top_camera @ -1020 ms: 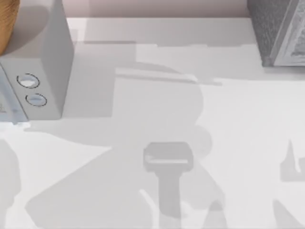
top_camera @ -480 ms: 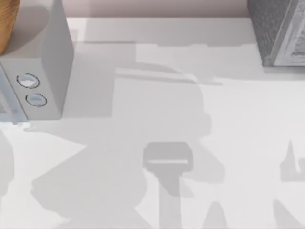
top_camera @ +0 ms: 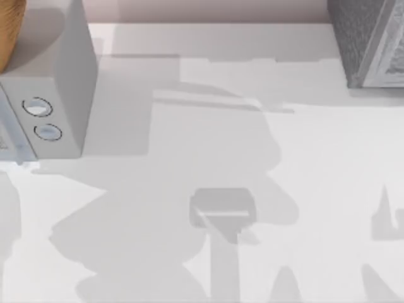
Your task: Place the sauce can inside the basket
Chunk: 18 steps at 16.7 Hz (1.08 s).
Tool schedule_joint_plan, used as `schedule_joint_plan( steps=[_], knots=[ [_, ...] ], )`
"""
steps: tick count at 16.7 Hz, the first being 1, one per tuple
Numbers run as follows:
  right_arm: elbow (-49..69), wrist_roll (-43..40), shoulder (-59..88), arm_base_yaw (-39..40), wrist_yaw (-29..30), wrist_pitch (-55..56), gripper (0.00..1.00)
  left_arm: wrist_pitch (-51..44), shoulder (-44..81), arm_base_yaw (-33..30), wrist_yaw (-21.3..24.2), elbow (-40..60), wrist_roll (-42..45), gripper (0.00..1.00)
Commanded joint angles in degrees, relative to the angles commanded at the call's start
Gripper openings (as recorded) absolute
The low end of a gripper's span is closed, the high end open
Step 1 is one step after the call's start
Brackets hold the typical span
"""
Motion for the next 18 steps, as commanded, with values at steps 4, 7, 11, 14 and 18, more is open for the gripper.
schedule_joint_plan(
  steps=[4, 7, 11, 14, 18],
  knots=[
    [0.0, 0.0, 0.0, 0.0, 0.0, 0.0, 1.0, 6.98, -0.22, -2.17, -2.07, -2.58, -3.72, 0.0],
    [0.0, 0.0, 0.0, 0.0, 0.0, 0.0, 1.0, 12.63, -0.35, -4.18, -3.96, -4.96, -7.14, 0.0],
    [0.0, 0.0, 0.0, 0.0, 0.0, 0.0, 1.0, 17.51, -0.44, -6.13, -5.81, -7.26, -10.39, 0.0],
    [0.0, 0.0, 0.0, 0.0, 0.0, 0.0, 1.0, 17.56, -0.45, -6.15, -5.83, -7.28, -10.42, 0.0],
    [0.0, 0.0, 0.0, 0.0, 0.0, 0.0, 1.0, 17.56, -0.45, -6.15, -5.83, -7.28, -10.42, 0.23]
  ],
)
